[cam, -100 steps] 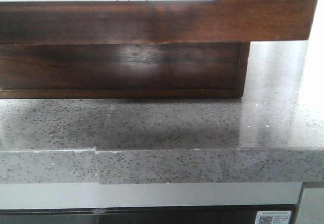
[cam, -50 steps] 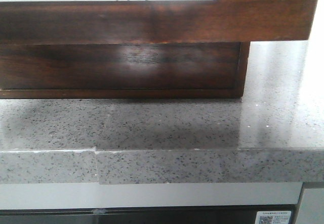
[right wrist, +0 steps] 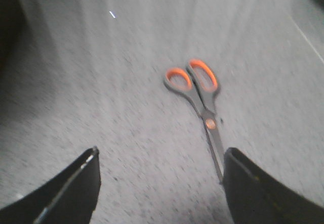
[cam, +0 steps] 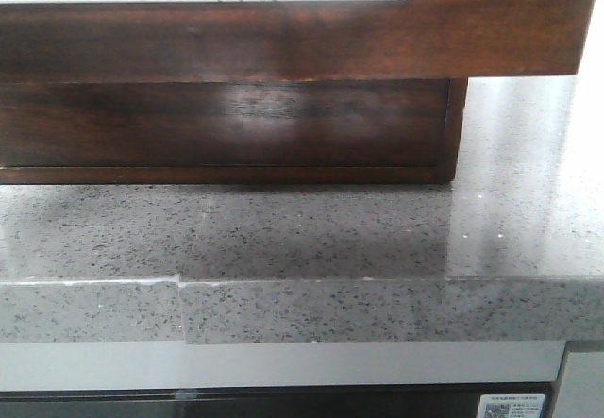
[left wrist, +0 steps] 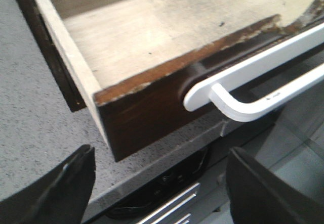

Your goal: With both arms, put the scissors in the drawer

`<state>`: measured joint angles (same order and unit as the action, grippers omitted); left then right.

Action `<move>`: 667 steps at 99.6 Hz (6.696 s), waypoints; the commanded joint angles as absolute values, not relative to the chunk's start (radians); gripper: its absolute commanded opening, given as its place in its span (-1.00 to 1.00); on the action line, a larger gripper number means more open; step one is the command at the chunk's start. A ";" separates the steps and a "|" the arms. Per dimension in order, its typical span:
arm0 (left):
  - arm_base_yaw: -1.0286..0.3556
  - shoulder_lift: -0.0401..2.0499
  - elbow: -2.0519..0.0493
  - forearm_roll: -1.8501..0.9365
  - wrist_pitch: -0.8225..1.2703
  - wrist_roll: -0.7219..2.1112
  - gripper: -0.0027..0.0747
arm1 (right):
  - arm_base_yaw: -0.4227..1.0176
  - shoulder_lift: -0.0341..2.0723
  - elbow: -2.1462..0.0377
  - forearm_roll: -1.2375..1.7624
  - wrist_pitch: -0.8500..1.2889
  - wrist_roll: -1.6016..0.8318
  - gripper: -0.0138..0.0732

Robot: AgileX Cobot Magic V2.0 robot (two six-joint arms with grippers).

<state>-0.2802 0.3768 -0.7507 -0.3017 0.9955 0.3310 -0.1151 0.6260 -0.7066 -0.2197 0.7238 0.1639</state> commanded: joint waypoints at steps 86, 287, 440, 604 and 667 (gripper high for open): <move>-0.289 0.387 -0.782 -0.304 0.895 0.320 0.34 | -0.449 1.541 -1.248 -0.020 1.047 -0.089 0.38; -0.289 0.387 -0.782 -0.307 0.843 0.320 0.34 | -0.042 1.200 -1.603 0.052 1.133 -0.245 -0.71; -0.289 0.387 -0.782 -0.307 0.843 0.320 0.34 | 0.889 1.513 -1.641 -0.358 1.090 -0.634 -0.56; -0.289 0.387 -0.765 -0.307 0.842 0.320 0.31 | 0.256 0.451 -0.682 0.060 0.617 -0.078 -0.13; -0.289 0.387 -0.765 -0.307 0.843 0.320 -0.98 | 0.256 0.454 -0.682 0.046 0.618 -0.078 -0.84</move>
<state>-0.2802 0.3768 -0.7408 -0.2854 0.9117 0.3294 0.2641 0.4470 -0.6597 0.0573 0.6916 -0.0771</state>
